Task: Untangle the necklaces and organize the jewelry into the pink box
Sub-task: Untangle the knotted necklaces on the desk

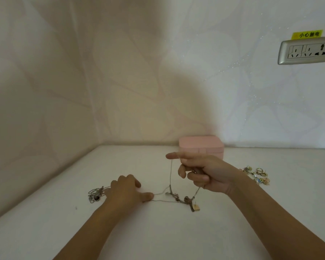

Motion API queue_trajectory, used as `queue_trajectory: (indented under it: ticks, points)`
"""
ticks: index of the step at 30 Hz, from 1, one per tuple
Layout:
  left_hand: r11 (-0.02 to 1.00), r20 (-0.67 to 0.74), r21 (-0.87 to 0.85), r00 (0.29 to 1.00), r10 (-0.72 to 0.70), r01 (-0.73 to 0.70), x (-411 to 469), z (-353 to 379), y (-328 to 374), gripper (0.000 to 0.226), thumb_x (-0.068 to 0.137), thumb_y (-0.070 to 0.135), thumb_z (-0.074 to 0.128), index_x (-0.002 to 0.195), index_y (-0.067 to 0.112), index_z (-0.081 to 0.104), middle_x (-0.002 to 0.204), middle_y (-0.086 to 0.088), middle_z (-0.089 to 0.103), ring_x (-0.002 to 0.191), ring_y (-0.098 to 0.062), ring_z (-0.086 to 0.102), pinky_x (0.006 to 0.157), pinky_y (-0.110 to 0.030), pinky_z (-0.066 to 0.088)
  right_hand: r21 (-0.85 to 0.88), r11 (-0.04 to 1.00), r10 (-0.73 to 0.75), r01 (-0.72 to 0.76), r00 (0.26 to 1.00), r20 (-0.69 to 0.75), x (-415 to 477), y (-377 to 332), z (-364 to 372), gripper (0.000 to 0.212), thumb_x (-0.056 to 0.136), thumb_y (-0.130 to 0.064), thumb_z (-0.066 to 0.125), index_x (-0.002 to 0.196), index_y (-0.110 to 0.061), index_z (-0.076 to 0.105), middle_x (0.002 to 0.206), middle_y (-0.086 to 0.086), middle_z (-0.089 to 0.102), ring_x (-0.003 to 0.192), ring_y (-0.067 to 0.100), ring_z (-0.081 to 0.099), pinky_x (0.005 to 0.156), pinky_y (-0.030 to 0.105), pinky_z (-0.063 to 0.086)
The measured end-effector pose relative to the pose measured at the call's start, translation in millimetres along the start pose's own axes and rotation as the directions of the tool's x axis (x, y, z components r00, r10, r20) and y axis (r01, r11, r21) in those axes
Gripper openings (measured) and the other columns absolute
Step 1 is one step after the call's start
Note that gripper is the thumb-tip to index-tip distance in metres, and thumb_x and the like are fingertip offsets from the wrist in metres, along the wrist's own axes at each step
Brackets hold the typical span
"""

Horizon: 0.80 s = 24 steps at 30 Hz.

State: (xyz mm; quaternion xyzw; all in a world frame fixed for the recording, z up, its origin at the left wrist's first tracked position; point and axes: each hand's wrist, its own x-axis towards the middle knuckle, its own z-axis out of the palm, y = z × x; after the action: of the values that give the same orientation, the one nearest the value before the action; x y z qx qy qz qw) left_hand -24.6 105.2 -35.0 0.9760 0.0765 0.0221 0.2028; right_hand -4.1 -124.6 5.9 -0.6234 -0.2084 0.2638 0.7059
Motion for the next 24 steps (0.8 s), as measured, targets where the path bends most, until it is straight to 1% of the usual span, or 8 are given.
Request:
queue_trajectory:
  ticks: [3, 5, 7, 10, 14, 16, 20, 24]
  points:
    - [0.937, -0.080, -0.183, 0.954, 0.287, -0.297, -3.4, 5.7, 11.0, 0.052, 0.083, 0.028, 0.069, 0.129, 0.030, 0.047, 0.126, 0.012, 0.045, 0.124, -0.007, 0.040, 0.096, -0.020, 0.033, -0.041, 0.999, 0.003, 0.000, 0.998, 0.060, -1.5, -0.2, 1.0, 0.035, 0.100, -0.010, 0.036, 0.124, -0.018, 0.060, 0.070, 0.005, 0.060, 0.034, 0.003, 0.024, 0.034, 0.013, 0.023]
    - [0.842, -0.053, -0.337, 0.901, 0.431, -0.422, -9.1, 11.2, 23.3, 0.049, 0.086, 0.016, 0.065, 0.129, 0.030, 0.048, 0.125, 0.020, 0.049, 0.120, 0.004, 0.042, 0.094, -0.012, 0.031, -0.061, 0.998, 0.001, 0.005, 0.995, 0.096, -3.1, -1.6, 1.8, 0.036, 0.100, -0.011, 0.036, 0.126, -0.020, 0.059, 0.070, 0.004, 0.059, 0.034, 0.003, 0.024, 0.035, 0.012, 0.023]
    - [0.791, -0.005, -0.424, 0.874, 0.486, -0.442, -9.9, 21.7, 30.3, 0.039, 0.086, 0.011, 0.064, 0.119, 0.030, 0.054, 0.115, 0.018, 0.059, 0.111, 0.002, 0.054, 0.093, -0.011, 0.038, -0.063, 0.998, -0.006, 0.014, 0.993, 0.120, -4.6, -3.4, 2.2, 0.036, 0.100, -0.012, 0.037, 0.127, -0.022, 0.058, 0.069, 0.004, 0.058, 0.034, 0.002, 0.024, 0.034, 0.012, 0.022]
    - [0.780, -0.013, -0.481, 0.893, 0.450, -0.400, -11.7, 30.5, 31.1, 0.029, 0.087, 0.007, 0.062, 0.106, 0.028, 0.060, 0.097, 0.013, 0.064, 0.088, 0.001, 0.061, 0.080, -0.009, 0.046, -0.029, 0.999, -0.041, 0.046, 0.990, 0.137, -8.4, -7.7, 0.8, 0.038, 0.097, -0.013, 0.039, 0.127, -0.025, 0.058, 0.067, 0.004, 0.057, 0.032, 0.002, 0.023, 0.033, 0.011, 0.022]
    - [0.810, -0.041, -0.430, 0.905, 0.424, -0.399, -9.6, 32.8, 26.8, 0.023, 0.087, 0.013, 0.064, 0.100, 0.033, 0.064, 0.096, 0.010, 0.063, 0.085, 0.000, 0.059, 0.073, -0.004, 0.041, 0.070, 0.993, -0.108, 0.098, 0.983, 0.151, -15.3, -15.3, -8.1, 0.041, 0.094, -0.013, 0.041, 0.130, -0.025, 0.055, 0.063, 0.001, 0.054, 0.031, -0.001, 0.024, 0.030, 0.010, 0.019]
    - [0.811, -0.025, -0.444, 0.910, 0.414, -0.381, -8.5, 31.5, 26.5, 0.016, 0.088, 0.017, 0.065, 0.092, 0.033, 0.067, 0.089, 0.007, 0.066, 0.073, 0.000, 0.056, 0.066, -0.005, 0.040, 0.127, 0.984, -0.145, 0.125, 0.977, 0.158, -18.2, -18.9, -13.6, 0.043, 0.094, -0.012, 0.040, 0.134, -0.023, 0.053, 0.062, 0.001, 0.053, 0.030, -0.001, 0.024, 0.029, 0.010, 0.017]
    - [0.763, -0.028, -0.564, 0.930, 0.366, -0.316, -5.2, 27.0, 21.2, 0.019, 0.093, 0.012, 0.058, 0.090, 0.024, 0.072, 0.062, 0.009, 0.058, 0.049, 0.002, 0.045, 0.054, -0.011, 0.035, 0.245, 0.956, -0.171, 0.163, 0.985, 0.014, -22.2, -24.0, -24.8, 0.045, 0.091, -0.012, 0.041, 0.133, -0.021, 0.053, 0.059, 0.002, 0.051, 0.027, -0.001, 0.024, 0.027, 0.010, 0.014]
    - [0.761, -0.020, -0.580, 0.939, 0.343, -0.291, -5.8, 26.2, 22.3, 0.009, 0.090, 0.023, 0.063, 0.094, 0.026, 0.070, 0.074, 0.008, 0.060, 0.054, 0.002, 0.045, 0.054, -0.010, 0.035, 0.303, 0.938, -0.161, 0.168, 0.986, -0.050, -22.4, -24.1, -31.9, 0.047, 0.090, -0.012, 0.043, 0.134, -0.022, 0.053, 0.058, 0.002, 0.049, 0.026, 0.000, 0.026, 0.026, 0.009, 0.016]
